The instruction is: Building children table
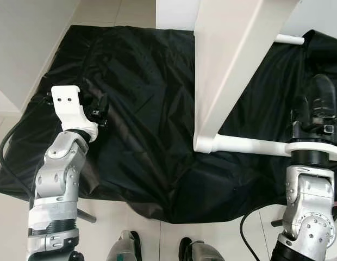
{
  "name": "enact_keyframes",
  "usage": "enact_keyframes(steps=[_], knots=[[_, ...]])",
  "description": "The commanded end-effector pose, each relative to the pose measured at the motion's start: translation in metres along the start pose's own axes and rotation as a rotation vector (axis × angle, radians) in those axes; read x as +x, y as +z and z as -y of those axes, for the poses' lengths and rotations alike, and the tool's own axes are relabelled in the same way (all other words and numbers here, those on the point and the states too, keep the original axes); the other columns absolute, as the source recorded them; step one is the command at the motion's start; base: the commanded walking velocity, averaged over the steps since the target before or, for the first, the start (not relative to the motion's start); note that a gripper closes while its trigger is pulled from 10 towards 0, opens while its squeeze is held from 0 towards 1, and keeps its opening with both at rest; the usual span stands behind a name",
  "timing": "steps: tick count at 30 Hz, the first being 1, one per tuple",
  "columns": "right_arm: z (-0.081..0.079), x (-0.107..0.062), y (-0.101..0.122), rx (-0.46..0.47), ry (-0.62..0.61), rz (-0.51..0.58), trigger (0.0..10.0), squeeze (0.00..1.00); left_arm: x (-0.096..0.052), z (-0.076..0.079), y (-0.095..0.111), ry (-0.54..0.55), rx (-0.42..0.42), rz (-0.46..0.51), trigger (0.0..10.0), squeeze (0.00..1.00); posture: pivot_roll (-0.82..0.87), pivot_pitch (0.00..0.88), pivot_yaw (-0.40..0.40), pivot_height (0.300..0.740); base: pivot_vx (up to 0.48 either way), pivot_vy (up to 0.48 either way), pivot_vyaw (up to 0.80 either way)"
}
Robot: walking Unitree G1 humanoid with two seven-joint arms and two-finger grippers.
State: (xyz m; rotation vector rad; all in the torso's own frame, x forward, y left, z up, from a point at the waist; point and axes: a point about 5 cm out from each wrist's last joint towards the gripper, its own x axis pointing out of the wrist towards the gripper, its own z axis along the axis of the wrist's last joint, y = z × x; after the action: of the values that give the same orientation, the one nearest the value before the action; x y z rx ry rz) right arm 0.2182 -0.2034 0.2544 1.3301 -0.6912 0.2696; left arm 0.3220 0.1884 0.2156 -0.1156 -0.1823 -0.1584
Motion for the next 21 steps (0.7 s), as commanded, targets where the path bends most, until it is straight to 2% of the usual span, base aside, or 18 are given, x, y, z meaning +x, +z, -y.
enact_keyframes(steps=[1,11,14,15,16,18,19,21], knots=[[0.047,-0.122,0.003,0.042,-0.551,0.029,10.0,0.0,-0.003,0.0,0.0,-0.019,0.002,-0.014,10.0,0.0,-0.03,0.233,0.043,0.74,0.0,0.0,0.0],[0.053,-0.128,0.0,0.051,-0.543,0.007,10.0,0.0,-0.001,0.0,0.002,-0.036,0.021,-0.025,10.0,0.0,-0.01,0.23,0.066,0.74,0.0,0.0,0.0],[0.054,-0.121,0.0,0.018,-0.484,-0.044,10.0,0.0,0.001,0.0,0.002,-0.037,0.02,-0.023,10.0,0.0,-0.02,0.223,0.068,0.74,0.0,0.0,0.0],[0.05,-0.083,0.006,-0.086,-0.334,-0.104,10.0,0.0,0.004,0.002,0.003,-0.047,0.017,-0.013,10.0,0.0,-0.03,0.211,0.056,0.74,0.0,0.0,0.0],[0.05,-0.083,0.006,-0.086,-0.334,-0.104,10.0,0.0,0.004,0.002,0.003,-0.047,0.017,-0.013,10.0,0.0,-0.03,0.211,0.056,0.74,0.0,0.0,0.0],[0.044,-0.051,0.011,-0.141,-0.236,-0.108,10.0,0.0,0.008,0.004,0.004,-0.052,0.015,-0.006,10.0,0.0,-0.04,0.205,0.053,0.74,0.0,0.0,0.0],[0.044,-0.051,0.011,-0.141,-0.236,-0.108,10.0,0.0,0.008,0.004,0.004,-0.052,0.015,-0.006,10.0,0.0,-0.04,0.205,0.053,0.74,0.0,0.0,0.0],[0.04,-0.026,0.011,-0.163,-0.179,-0.103,10.0,0.0,0.011,0.007,0.004,-0.059,0.017,-0.002,10.0,0.0,-0.04,0.198,0.044,0.74,0.0,0.0,0.0]])
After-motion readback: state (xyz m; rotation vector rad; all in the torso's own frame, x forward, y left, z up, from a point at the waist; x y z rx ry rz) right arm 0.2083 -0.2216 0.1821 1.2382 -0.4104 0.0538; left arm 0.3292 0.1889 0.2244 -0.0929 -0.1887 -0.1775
